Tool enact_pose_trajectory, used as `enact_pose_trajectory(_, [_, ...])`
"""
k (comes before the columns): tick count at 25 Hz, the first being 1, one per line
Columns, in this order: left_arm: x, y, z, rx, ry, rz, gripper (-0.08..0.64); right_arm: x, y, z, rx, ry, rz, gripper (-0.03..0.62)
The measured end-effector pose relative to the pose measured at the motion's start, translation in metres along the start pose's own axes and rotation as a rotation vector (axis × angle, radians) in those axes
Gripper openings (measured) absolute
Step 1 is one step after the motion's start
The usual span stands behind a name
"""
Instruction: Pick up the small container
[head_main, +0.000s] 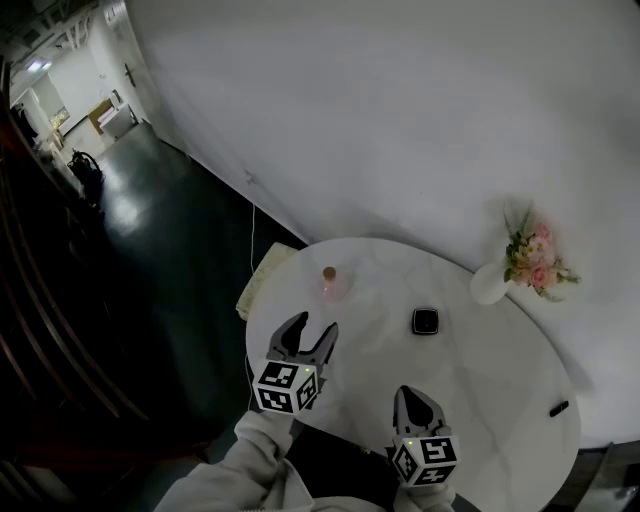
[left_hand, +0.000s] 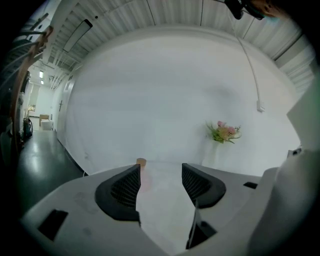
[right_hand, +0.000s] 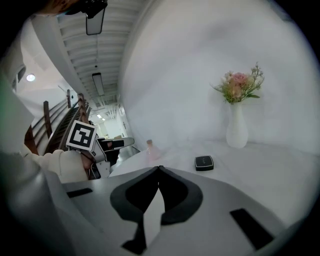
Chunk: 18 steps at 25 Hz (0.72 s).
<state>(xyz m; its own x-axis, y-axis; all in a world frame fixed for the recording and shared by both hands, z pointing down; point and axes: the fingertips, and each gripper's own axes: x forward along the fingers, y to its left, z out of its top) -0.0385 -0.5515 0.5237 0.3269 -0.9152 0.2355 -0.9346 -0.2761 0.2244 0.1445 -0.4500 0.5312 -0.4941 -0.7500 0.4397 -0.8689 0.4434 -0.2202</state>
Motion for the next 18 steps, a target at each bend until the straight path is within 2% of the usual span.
enact_pose_trajectory(8, [0.056, 0.034, -0.008, 0.033, 0.061, 0.004, 0.238, 0.021, -0.001, 0.004, 0.015, 0.045, -0.050, 0.049])
enact_pose_trajectory(18, [0.110, 0.052, -0.025, 0.078, 0.131, -0.001, 0.238, 0.027, -0.004, 0.004, 0.041, 0.099, -0.108, 0.049])
